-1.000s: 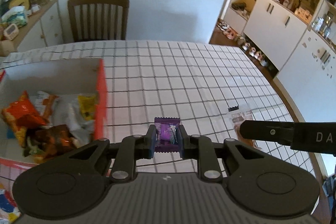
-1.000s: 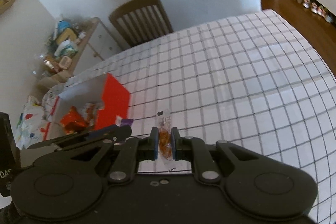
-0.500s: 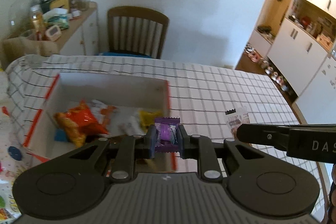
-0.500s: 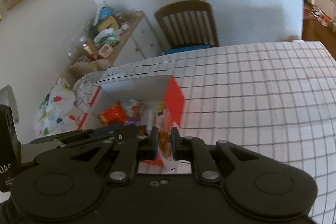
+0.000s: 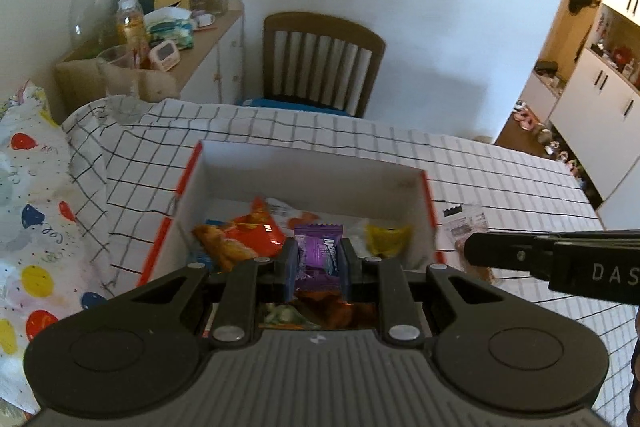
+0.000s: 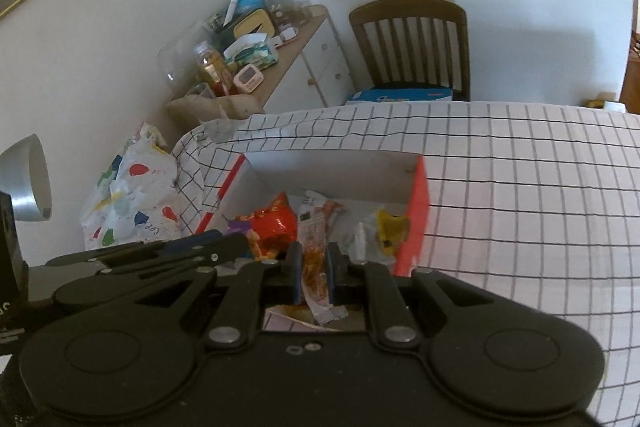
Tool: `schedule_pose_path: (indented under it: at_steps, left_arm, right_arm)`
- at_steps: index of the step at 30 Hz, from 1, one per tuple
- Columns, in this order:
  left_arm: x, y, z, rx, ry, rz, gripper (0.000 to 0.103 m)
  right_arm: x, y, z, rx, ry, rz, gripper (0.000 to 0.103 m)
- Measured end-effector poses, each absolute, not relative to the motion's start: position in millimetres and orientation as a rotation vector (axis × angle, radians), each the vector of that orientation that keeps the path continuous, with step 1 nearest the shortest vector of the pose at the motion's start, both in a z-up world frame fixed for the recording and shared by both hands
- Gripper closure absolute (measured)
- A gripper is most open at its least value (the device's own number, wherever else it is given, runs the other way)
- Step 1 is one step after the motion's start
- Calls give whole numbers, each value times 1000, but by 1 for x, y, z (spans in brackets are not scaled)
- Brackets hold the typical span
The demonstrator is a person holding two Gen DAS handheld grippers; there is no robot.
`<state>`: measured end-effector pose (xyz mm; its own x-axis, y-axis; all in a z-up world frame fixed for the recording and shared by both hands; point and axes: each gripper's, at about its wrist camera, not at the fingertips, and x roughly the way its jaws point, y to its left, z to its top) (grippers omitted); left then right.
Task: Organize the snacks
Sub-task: 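Carry the purple candy and orange packet over the red box with both tools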
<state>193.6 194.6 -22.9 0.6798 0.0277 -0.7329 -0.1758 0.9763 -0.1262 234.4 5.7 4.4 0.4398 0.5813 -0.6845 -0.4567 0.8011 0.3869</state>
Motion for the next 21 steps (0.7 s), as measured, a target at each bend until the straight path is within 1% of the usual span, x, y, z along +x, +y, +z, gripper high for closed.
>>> schedule_pose_path:
  at_steps: [7,21]
  left_arm:
    - [216,217,-47,-209,869,128,82]
    - [265,204,-104,-205,971,28,82]
  right_arm:
    - [258,35,-15,129,934,631,93]
    - [313,67,-71,97,1024,561,93]
